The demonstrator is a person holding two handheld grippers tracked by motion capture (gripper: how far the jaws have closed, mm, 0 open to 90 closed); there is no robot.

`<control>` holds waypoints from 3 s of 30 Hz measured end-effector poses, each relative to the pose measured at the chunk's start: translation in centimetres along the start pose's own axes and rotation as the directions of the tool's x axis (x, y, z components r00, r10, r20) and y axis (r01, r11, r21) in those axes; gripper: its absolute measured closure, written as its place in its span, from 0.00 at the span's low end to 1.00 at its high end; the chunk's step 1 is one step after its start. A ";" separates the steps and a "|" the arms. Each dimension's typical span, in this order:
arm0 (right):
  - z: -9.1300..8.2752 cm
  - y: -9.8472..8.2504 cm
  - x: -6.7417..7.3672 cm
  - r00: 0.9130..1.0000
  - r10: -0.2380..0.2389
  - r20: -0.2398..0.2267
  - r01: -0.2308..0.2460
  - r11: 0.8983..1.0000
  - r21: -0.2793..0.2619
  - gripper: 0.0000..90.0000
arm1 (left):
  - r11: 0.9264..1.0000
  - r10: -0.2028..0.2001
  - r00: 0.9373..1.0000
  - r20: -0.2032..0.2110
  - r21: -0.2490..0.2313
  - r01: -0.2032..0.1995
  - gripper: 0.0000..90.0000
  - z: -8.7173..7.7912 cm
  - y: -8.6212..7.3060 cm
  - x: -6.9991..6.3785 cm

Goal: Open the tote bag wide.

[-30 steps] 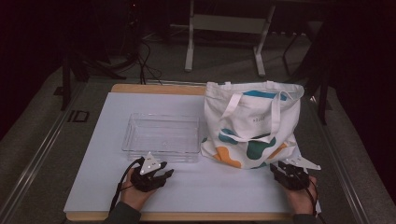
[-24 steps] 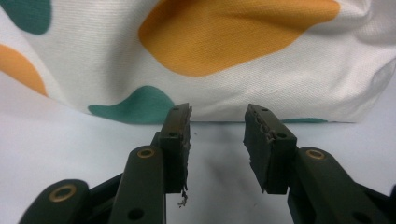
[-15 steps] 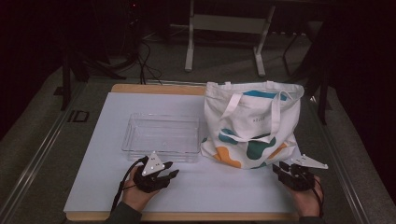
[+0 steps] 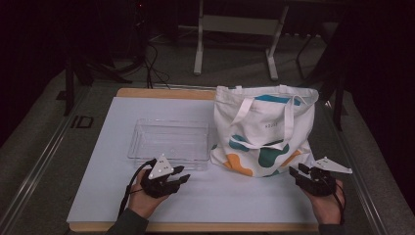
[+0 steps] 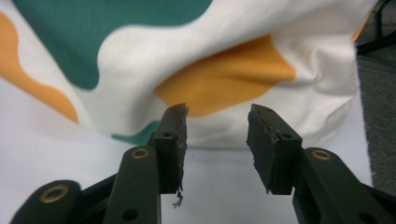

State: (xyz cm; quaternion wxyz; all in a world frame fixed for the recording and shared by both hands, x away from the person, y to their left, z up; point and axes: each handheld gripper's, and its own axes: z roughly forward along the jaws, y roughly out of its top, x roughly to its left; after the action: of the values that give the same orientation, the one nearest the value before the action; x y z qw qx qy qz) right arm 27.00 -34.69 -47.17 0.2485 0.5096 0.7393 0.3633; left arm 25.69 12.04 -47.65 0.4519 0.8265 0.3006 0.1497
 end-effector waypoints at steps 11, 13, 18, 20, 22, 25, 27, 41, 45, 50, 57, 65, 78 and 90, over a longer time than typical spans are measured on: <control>0.0 2.9 -1.2 1.000 0.020 0.020 -0.020 0.999 -0.039 0.56 | 0.998 0.061 0.998 -0.024 0.004 -0.061 0.67 0.8 3.3 0.6; 0.1 3.2 -1.4 0.999 0.023 0.026 -0.022 0.999 -0.040 0.55 | 0.998 0.064 0.997 -0.032 0.006 -0.064 0.66 1.0 3.8 0.8; 0.3 4.1 -2.2 0.999 0.044 0.023 -0.043 0.998 -0.045 0.54 | 0.998 0.063 0.997 -0.038 -0.008 -0.063 0.64 1.4 5.2 1.5; 0.4 4.3 -2.3 0.999 0.047 0.026 -0.046 0.998 -0.047 0.53 | 0.998 0.066 0.997 -0.041 -0.008 -0.066 0.63 1.5 5.5 1.6; 0.5 4.8 -2.7 0.998 0.051 0.030 -0.049 0.997 -0.056 0.52 | 0.998 0.065 0.997 -0.046 -0.010 -0.065 0.63 1.8 6.0 1.9; 0.6 5.4 -3.1 0.998 0.056 0.038 -0.054 0.997 -0.058 0.49 | 0.998 0.054 0.998 -0.042 -0.013 -0.055 0.62 2.4 6.8 2.4; 0.8 5.7 -3.4 0.997 0.062 0.042 -0.059 0.996 -0.060 0.48 | 0.998 0.054 0.997 -0.045 -0.009 -0.055 0.61 2.8 7.2 2.7; 2.0 7.8 -4.7 0.996 0.079 0.049 -0.075 0.994 -0.080 0.35 | 0.999 0.028 0.998 -0.053 -0.019 -0.029 0.56 4.7 8.9 4.0; 2.4 8.1 -5.4 0.994 0.096 0.046 -0.092 0.993 -0.080 0.31 | 1.000 0.012 0.999 -0.049 -0.020 -0.013 0.53 5.3 9.2 4.6; 2.8 8.4 -6.3 0.992 0.117 0.052 -0.112 0.990 -0.087 0.25 | 1.000 0.010 0.999 -0.046 -0.025 -0.012 0.49 5.8 9.7 5.0; 3.7 9.3 -7.4 0.994 0.104 0.043 -0.101 0.992 -0.081 0.17 | 0.998 -0.038 0.999 -0.004 -0.043 0.038 0.40 7.2 10.4 5.8; 4.6 10.3 -8.4 0.995 0.093 -0.019 -0.094 0.994 -0.061 0.20 | 0.999 -0.044 0.999 0.022 -0.025 0.044 0.34 8.9 11.1 6.3; 5.6 10.4 -9.6 0.986 0.133 -0.098 -0.136 0.990 -0.035 0.27 | 0.997 -0.080 0.994 0.079 0.001 0.080 0.33 11.1 12.4 6.7; 5.9 10.5 -10.0 0.987 0.146 -0.062 -0.148 0.988 -0.037 0.29 | 0.998 -0.059 0.996 0.072 0.005 0.058 0.62 11.9 13.1 5.6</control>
State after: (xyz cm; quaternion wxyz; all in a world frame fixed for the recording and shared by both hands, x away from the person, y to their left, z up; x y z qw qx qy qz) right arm 40.97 -40.07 -42.55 0.2096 0.5467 0.6990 0.4106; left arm 40.96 2.36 -43.35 0.4653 0.8229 0.3084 0.1062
